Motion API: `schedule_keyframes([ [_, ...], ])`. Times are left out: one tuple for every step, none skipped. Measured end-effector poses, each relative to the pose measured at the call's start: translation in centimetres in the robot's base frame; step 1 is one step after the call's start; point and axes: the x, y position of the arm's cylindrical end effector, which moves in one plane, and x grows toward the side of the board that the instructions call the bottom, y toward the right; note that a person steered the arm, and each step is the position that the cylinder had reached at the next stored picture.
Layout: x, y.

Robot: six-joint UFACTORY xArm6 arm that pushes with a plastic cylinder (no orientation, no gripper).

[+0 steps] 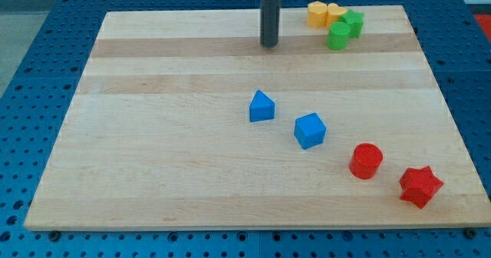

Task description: Move the arm below the blue cube

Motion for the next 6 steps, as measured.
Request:
schedule_keyframes([
  [6.7,-3.0],
  [10.2,-5.1],
  [10.2,-5.1],
  [14.0,-5.8],
  [19.8,-6.6],
  [24.9,-2.5],
])
